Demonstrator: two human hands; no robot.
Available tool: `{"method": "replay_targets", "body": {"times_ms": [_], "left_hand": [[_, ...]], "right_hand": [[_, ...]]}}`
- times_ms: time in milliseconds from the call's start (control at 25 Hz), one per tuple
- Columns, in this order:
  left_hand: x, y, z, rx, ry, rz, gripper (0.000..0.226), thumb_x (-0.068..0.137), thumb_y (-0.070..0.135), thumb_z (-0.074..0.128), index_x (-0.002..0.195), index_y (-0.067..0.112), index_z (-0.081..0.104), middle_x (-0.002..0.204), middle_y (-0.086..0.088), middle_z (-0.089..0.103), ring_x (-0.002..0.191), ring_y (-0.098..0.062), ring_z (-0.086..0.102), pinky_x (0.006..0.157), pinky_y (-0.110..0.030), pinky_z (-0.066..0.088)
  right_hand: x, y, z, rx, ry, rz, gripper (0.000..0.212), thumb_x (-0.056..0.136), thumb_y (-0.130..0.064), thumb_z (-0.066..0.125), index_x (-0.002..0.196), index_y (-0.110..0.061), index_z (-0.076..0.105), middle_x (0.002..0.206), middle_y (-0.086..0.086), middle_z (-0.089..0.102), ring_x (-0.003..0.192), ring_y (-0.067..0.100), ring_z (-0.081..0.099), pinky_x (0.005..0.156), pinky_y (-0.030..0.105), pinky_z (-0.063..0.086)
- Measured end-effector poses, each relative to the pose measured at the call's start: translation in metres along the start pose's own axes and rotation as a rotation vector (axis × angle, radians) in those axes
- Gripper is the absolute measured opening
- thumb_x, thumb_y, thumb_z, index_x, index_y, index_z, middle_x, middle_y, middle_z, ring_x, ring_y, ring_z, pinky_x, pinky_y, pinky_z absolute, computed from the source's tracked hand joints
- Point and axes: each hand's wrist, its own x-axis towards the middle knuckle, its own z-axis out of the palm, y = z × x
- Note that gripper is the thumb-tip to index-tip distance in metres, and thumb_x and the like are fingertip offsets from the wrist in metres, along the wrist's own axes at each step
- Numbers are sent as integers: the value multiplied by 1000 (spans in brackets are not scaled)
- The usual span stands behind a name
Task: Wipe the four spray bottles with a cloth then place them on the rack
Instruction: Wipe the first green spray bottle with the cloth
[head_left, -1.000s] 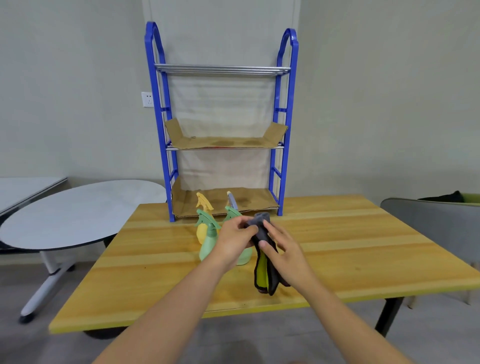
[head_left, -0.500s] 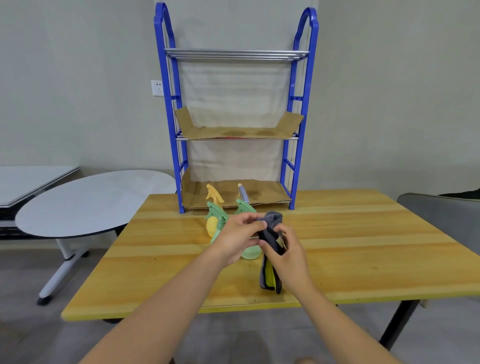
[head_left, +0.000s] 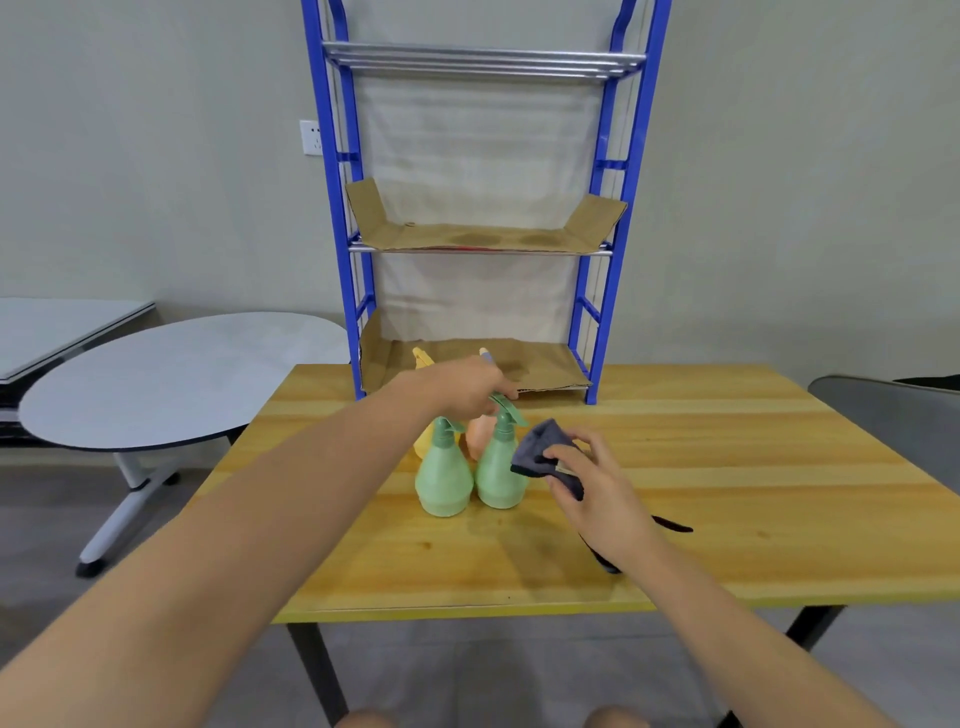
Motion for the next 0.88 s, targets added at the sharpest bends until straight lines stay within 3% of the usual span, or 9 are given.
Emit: {"method": "replay_targets", "body": {"times_ms": [240,360,600,760,880], "left_hand": [[14,0,11,58,-40,67,37,103,16,57,139,19,61,133,-2,65,119,-23,59,90,-31,45],[14,7,12,18,-9,72,34,103,16,56,136,17,64,131,-1,68,117,-21,62,93,-34,49],[6,18,16,-80,19,73,32,101,20,61,132,17,68,122,2,74,97,-10,61,83,-24,43],[-4,19,24,-181,92,74,28,100,22,64,127,20,72,112,3,77,95,-8,65,78,-18,45],[-10,18,27,-262,132,56,27,100,24,64,125,20,74,118,5,75,95,-4,62,76,-13,42]], "right_hand": [[-9,12,10,-88,-116,-104,37,87,-8,70,121,-21,63,129,-4,60,109,16,62,88,34,54],[-13,13,5,-140,-130,-124,43,85,-8,73,124,-20,60,123,-3,65,105,19,63,82,38,56],[-16,11,-10,-291,-109,-270,50,80,-9,78,126,-15,59,107,0,69,90,23,63,70,38,56],[-16,13,-7,-325,-105,-396,42,82,-7,76,122,-13,65,126,-2,64,97,23,59,82,33,55],[-13,11,2,-363,-81,-447,40,83,-8,73,122,-13,65,128,-2,62,104,24,56,87,33,53]]}}
